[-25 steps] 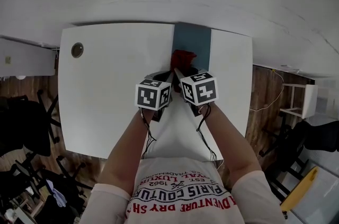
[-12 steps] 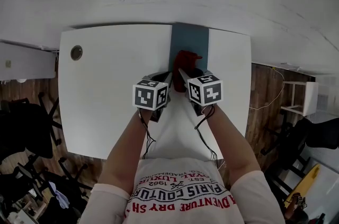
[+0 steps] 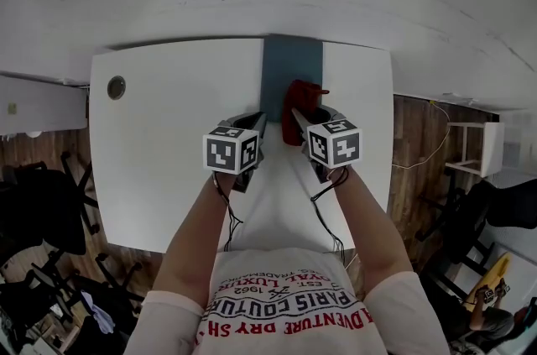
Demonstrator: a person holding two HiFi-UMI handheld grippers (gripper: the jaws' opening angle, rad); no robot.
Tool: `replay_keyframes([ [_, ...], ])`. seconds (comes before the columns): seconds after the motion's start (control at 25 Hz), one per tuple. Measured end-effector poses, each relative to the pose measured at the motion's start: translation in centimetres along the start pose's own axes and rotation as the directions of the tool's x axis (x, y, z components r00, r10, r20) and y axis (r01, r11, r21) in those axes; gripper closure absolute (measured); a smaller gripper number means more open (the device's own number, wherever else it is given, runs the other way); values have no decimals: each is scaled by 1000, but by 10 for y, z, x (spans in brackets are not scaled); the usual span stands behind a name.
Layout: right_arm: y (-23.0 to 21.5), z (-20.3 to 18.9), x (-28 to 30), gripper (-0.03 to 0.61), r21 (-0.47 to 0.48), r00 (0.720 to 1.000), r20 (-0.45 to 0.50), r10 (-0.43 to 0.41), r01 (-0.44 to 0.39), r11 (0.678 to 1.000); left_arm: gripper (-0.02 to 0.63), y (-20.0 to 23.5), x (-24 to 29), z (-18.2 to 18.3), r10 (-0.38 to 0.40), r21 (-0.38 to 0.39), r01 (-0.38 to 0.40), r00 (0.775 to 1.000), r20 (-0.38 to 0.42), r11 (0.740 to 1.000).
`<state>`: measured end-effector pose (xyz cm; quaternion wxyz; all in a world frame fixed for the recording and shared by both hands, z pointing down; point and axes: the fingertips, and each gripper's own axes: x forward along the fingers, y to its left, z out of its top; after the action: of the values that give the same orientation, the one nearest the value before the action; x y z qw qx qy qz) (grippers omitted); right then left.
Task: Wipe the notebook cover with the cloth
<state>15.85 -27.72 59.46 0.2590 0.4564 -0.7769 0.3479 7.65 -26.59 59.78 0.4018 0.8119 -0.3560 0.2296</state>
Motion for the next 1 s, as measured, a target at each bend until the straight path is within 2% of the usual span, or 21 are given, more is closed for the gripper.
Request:
replay_keyframes([
  [0.56, -48, -21, -38, 477, 53, 993, -5, -115, 115, 992, 604, -1, -1, -1, 20, 21, -21, 1000, 9, 1000],
  [0.68, -57, -26, -45, 480, 29, 986, -31, -166, 167, 986, 604, 0, -2, -1, 22, 23, -23, 1000, 9, 999],
  [0.84, -75, -41, -59, 497, -29, 961, -105, -254, 252, 967, 604, -1, -1, -2, 34, 32, -35, 999, 13, 999],
  [1.0, -69, -34, -76, 497, -67, 963, -57, -262, 259, 964, 604, -3, -2, -1, 87, 105, -92, 995, 51, 990],
])
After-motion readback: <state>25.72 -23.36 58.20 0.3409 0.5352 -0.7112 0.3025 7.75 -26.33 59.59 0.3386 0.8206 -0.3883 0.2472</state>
